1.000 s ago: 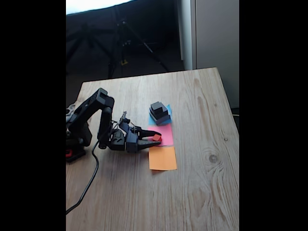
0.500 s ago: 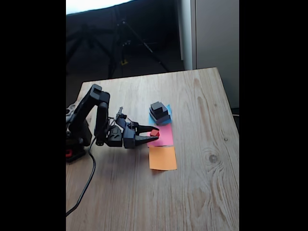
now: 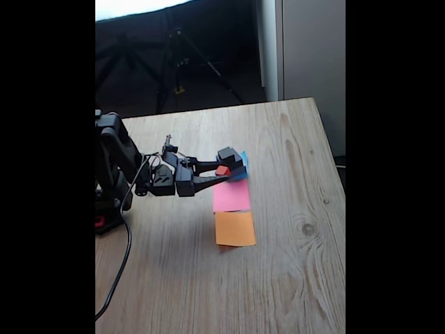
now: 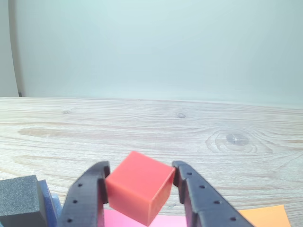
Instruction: Tower of hanoi
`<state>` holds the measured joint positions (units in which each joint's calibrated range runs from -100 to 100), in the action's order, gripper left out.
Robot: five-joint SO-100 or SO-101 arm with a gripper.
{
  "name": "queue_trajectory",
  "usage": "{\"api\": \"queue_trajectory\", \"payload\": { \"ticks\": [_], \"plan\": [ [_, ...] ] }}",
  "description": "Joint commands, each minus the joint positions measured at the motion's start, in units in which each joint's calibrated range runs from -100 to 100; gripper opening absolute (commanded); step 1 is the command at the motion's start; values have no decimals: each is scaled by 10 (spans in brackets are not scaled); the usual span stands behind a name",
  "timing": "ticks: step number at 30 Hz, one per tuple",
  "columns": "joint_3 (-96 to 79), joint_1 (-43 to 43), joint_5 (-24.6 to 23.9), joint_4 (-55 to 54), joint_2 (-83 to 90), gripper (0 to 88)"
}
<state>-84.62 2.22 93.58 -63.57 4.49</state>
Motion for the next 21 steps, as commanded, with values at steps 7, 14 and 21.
{"api": "queue_trajectory", "payload": {
  "ticks": [7,14,21],
  "plan": [
    [163,-19,-76,566,329,70],
    [470,-48,-148,979,385,57],
    [648,-96,-185,1149,390,64]
  ]
}}
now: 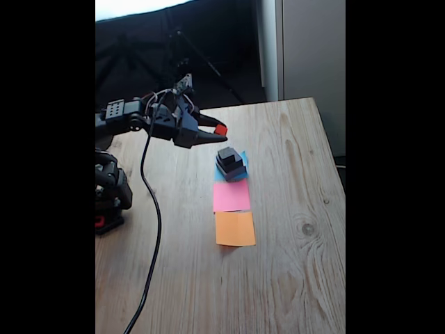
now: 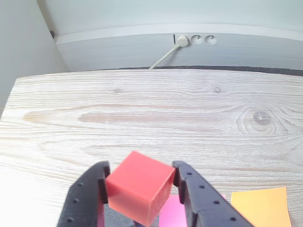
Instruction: Tower of hanoi
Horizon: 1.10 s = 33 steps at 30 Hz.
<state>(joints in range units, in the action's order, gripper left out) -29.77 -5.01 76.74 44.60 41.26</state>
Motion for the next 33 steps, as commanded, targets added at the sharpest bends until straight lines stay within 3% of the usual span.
{"api": "queue_trajectory", "payload": {
  "ticks": [1,10,19,27,33],
  "plan": [
    [118,-30,-17,85,20,63],
    [231,-90,12,222,51,62],
    [185,-109,29,231,61,62],
    [-10,-108,89,85,52,66],
    [-216,-99,176,-191,19,66]
  ]
}}
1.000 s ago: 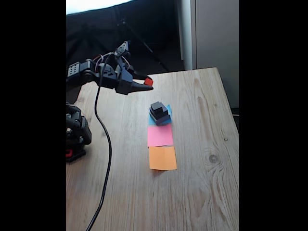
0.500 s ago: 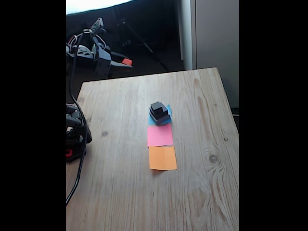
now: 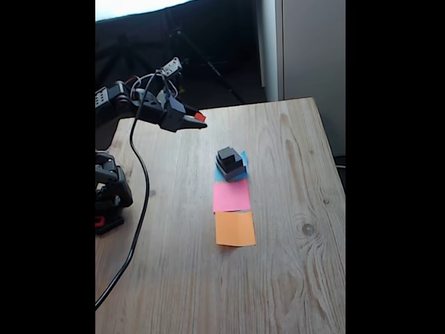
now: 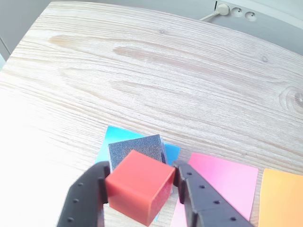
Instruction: Tower of hanoi
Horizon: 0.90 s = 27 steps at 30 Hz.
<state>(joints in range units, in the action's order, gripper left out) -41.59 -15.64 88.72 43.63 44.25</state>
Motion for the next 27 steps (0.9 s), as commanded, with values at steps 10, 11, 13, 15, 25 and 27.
{"api": "queue_trajectory", "payload": {
  "ticks": [10,11,13,15,25,27],
  "plan": [
    [-270,6,113,-514,-87,68],
    [-276,5,113,-535,-97,68],
    [-277,5,113,-557,-117,69],
    [-277,5,113,-578,-132,69],
    [-351,1,113,-697,-170,74],
    [-369,0,113,-727,-178,74]
  ]
}}
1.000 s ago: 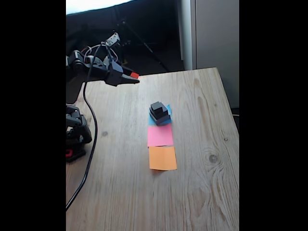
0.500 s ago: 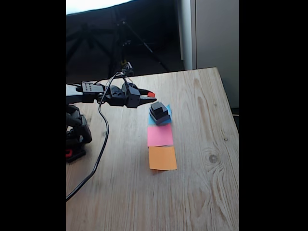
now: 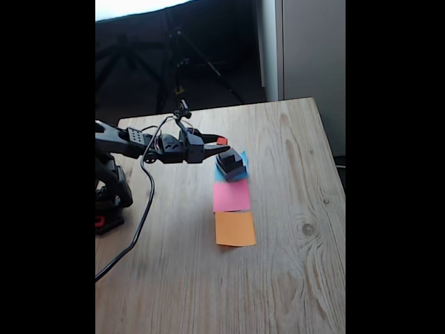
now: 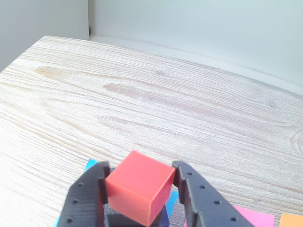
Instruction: Tower of hanoi
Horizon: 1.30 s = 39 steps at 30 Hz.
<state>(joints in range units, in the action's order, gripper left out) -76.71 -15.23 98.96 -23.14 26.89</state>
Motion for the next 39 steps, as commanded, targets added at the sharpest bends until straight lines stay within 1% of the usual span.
{"api": "queue_trajectory", "payload": {
  "ticks": [1,4,12,20,39],
  "plan": [
    [-22,-5,10,-73,-10,74],
    [-22,-6,10,-93,-24,74],
    [2,-2,10,-98,-53,77],
    [26,-7,10,-152,-108,80],
    [16,-2,10,-168,-120,100]
  ]
}}
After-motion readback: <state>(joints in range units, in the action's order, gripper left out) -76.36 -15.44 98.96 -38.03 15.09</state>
